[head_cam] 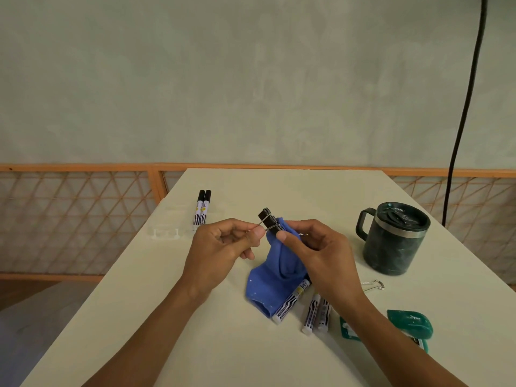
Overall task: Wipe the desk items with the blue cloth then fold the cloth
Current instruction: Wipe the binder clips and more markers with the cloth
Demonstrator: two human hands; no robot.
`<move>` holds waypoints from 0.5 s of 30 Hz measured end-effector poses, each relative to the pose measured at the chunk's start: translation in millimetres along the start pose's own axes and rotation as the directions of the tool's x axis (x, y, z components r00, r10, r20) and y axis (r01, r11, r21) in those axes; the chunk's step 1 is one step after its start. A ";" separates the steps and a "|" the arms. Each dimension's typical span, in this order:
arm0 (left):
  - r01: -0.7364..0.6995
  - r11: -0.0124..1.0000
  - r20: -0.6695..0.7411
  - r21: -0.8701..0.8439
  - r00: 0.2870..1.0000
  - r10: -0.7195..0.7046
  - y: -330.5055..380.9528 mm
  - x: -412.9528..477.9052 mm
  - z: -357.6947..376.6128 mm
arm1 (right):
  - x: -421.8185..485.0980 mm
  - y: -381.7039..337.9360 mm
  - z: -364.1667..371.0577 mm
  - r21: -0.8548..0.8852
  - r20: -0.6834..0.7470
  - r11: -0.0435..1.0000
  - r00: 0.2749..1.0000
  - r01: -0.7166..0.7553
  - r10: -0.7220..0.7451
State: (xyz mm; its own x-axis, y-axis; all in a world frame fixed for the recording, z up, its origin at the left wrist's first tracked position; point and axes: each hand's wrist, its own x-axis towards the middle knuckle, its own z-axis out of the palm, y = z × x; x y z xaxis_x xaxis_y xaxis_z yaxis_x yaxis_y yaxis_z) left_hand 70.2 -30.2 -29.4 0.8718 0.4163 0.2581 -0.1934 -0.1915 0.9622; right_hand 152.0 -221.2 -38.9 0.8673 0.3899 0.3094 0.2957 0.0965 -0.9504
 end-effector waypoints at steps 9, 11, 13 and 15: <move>-0.017 1.000 -0.076 0.016 0.997 0.018 0.1 1.2 -1.6 | 1.7 21.5 -1.5 -0.597 0.154 0.579 0.787 0.556 -0.597; -0.013 1.000 -0.091 0.026 0.996 0.016 -1.7 2.0 -2.2 | 7.3 26.6 -2.3 -0.667 0.228 0.469 0.758 0.579 -0.611; -0.021 0.999 -0.100 0.042 0.995 0.025 -2.2 2.0 -2.3 | 10.3 27.2 -2.5 -0.711 0.264 0.395 0.741 0.582 -0.618; -0.034 0.997 -0.091 0.066 0.995 0.040 -1.5 1.7 -2.3 | 9.6 25.4 -0.6 -0.716 0.258 0.388 0.737 0.580 -0.625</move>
State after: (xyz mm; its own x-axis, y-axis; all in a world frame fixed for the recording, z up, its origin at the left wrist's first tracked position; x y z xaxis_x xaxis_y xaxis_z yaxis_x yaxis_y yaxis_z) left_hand 71.0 -27.2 -30.2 0.8189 0.4871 0.3035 -0.1934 -0.2636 0.9450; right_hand 168.1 -215.5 -60.1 0.3510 0.4631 0.8138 0.9045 -0.3924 -0.1669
